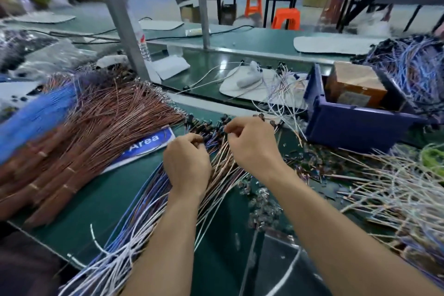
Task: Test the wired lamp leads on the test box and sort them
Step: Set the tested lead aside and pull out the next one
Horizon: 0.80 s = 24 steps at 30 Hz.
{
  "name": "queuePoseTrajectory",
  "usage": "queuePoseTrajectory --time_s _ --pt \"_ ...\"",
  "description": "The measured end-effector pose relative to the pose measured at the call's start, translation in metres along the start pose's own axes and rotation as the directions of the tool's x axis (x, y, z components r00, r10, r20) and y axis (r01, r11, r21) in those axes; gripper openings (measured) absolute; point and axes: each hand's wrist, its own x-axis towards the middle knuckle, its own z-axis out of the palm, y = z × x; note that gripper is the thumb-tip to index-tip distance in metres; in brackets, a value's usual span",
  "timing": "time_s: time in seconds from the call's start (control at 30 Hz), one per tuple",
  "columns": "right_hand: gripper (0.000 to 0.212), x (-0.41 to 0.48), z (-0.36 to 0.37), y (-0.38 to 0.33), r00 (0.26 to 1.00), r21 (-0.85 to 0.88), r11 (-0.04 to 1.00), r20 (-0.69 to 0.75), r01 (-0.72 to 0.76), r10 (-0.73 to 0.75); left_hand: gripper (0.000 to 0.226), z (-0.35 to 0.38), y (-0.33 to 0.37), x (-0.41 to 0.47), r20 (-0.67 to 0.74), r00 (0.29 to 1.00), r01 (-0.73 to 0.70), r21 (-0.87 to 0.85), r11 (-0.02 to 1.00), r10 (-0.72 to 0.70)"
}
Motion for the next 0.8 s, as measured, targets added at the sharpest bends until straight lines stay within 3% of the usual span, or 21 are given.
queuePoseTrajectory --time_s 0.13,0.23,0.3,0.37,0.53,0.6,0.7,0.73,0.8 --pt "0.02 -0.011 0.008 0.002 0.996 0.111 0.992 0.069 -0.056 0.048 0.015 -0.004 0.008 -0.002 -0.121 0.991 -0.062 -0.031 0.998 0.058" --pt "0.023 -0.016 0.008 0.004 0.976 0.28 0.944 0.178 -0.174 0.127 0.01 -0.007 0.019 -0.007 -0.168 0.983 -0.115 -0.264 0.958 0.071" --pt "0.033 -0.021 0.003 0.004 0.963 0.43 0.874 0.236 -0.224 0.131 0.012 -0.008 0.028 -0.014 -0.169 0.968 -0.239 -0.371 0.897 0.188" --pt "0.035 -0.026 -0.006 0.004 0.971 0.536 0.817 0.205 -0.213 0.12 0.015 -0.007 0.033 -0.02 -0.145 0.943 -0.332 -0.427 0.841 0.299" --pt "0.037 -0.039 -0.04 0.006 0.984 0.681 0.723 -0.021 -0.115 0.177 0.036 -0.005 0.042 -0.04 0.075 0.89 -0.341 -0.542 0.768 0.449" --pt "0.039 -0.045 -0.065 0.013 0.944 0.813 0.571 -0.091 -0.114 0.319 0.039 -0.005 0.042 -0.046 0.109 0.872 -0.364 -0.508 0.781 0.478" --pt "0.042 -0.053 -0.111 0.037 0.849 0.988 0.15 -0.04 -0.047 0.527 0.027 -0.006 0.041 -0.047 0.2 0.861 -0.286 -0.572 0.769 0.468" --pt "0.042 -0.057 -0.127 0.046 0.828 0.997 0.071 -0.04 0.0 0.559 0.024 -0.007 0.042 -0.047 0.231 0.849 -0.268 -0.585 0.765 0.474" --pt "0.044 -0.066 -0.152 0.065 0.814 0.999 0.028 -0.054 0.047 0.578 0.024 -0.006 0.045 -0.05 0.28 0.819 -0.269 -0.584 0.766 0.501"
